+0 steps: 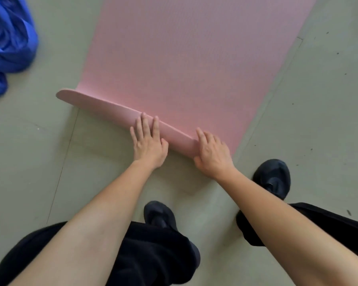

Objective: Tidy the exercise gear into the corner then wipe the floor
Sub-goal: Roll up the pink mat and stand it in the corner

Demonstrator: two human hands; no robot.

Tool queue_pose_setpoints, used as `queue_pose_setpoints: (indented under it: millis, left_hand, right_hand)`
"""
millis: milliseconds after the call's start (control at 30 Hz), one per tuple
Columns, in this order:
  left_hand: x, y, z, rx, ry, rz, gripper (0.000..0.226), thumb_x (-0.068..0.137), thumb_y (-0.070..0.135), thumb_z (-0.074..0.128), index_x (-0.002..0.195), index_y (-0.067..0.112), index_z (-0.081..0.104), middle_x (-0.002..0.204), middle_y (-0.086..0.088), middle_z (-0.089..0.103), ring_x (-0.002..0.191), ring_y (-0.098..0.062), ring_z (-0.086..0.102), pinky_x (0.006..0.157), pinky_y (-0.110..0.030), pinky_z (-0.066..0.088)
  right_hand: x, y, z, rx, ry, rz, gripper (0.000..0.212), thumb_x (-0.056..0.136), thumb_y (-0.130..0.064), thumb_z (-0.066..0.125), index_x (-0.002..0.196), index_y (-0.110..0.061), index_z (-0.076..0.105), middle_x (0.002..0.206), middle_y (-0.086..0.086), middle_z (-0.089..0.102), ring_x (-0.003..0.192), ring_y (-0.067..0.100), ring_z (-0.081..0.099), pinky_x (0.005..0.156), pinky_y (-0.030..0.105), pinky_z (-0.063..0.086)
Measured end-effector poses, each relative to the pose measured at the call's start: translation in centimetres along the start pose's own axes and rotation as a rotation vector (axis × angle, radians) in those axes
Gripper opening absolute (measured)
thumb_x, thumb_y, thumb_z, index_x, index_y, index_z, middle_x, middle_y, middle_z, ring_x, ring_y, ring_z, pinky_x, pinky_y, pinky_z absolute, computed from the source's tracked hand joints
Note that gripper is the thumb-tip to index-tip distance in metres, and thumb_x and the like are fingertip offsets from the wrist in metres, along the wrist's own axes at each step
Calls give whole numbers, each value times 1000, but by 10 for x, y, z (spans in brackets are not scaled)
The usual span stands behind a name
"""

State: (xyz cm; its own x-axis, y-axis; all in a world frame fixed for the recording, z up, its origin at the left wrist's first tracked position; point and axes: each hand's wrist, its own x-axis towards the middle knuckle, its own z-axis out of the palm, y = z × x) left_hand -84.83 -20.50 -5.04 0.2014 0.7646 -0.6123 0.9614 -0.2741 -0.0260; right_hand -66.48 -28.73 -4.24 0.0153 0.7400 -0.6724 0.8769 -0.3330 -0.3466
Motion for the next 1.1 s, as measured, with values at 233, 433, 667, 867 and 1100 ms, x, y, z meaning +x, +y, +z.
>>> queue_pose_setpoints:
  millis: [233,433,667,867,1100]
  left_hand:
    - [75,22,-24,3,104,91,60,100,41,28,151,8,28,162,-15,16,151,-29,3,120,-53,-8]
    - [101,21,-31,54,285,238,63,96,53,15,123,13,57,135,-10,52,130,-27,42,116,-58,10]
    - [110,22,-61,156,377,368,63,92,59,16,75,16,59,86,-14,69,81,-33,62,85,-43,40]
    - [138,49,-83,274,142,313,66,97,52,22,105,7,70,107,-24,68,101,-38,63,82,-38,44]
    - [146,58,-78,177,334,369,59,99,48,20,98,10,65,104,-17,67,97,-35,60,85,-43,39]
  right_hand:
    - [42,12,-12,-6,346,-81,73,88,-56,59,144,-12,44,141,17,51,122,38,54,103,49,40]
    - [61,11,-15,-122,237,-19,95,70,-48,75,148,-26,28,132,8,47,117,31,51,101,41,39]
    - [71,37,-60,98,33,-9,71,71,-45,76,136,-31,50,120,5,68,107,30,64,82,34,50]
    - [65,26,-49,-54,253,121,107,67,-53,76,154,-24,22,142,13,43,128,34,47,107,44,36]
    - [69,25,-25,-175,353,165,122,63,-45,83,155,-34,3,144,14,28,136,35,30,121,55,10]
